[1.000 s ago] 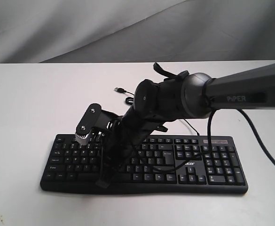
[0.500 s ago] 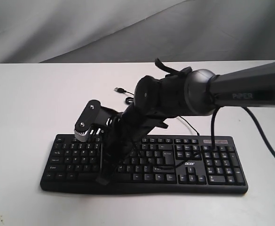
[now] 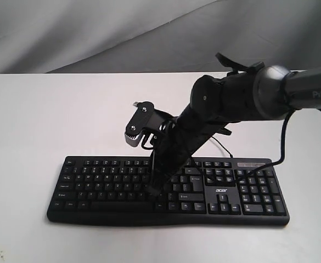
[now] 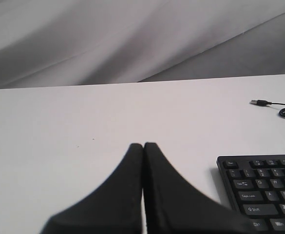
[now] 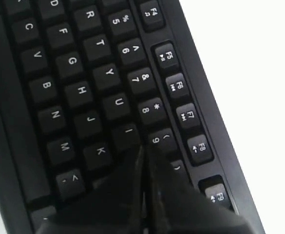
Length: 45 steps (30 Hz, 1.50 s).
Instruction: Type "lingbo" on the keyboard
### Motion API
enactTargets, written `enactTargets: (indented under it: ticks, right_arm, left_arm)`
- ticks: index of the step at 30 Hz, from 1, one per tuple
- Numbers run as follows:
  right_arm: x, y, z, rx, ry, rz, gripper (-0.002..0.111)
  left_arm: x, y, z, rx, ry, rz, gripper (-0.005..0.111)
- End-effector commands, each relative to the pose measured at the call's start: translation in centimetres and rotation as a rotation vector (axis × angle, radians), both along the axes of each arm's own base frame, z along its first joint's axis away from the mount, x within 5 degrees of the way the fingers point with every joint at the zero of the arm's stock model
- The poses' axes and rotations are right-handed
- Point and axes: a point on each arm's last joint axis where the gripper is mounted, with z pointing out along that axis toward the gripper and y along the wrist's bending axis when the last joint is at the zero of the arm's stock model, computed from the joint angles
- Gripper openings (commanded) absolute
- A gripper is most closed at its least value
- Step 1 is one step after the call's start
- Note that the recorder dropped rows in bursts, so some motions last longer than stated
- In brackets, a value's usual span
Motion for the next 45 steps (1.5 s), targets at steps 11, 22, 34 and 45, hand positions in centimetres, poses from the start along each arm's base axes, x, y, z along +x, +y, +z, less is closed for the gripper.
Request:
enactTargets:
  ticks: [11,22,34,45]
  right_arm:
    - [0.2,0.0,-0.7,0.02,-0.003,0.002,0.0]
    - [0.3,0.0,-0.8,0.021,-0.002,0.002,0.0]
    - [0.4,0.0,-2.1,0.001,0.017,0.004,0.0]
    - [-0.4,-0.4,3.0,0.048,-0.055,0.034,0.0]
  left_arm:
    - [0.0,0.0,0.0,-0.001,-0.012,0.002,0.001]
    - [0.0,0.0,0.0,-0.001,-0.012,0.002,0.001]
    - [0.0,0.0,0.0,-0.001,-0.012,0.002,0.001]
    - [0.0,0.0,0.0,-0.001,-0.012,0.002,0.001]
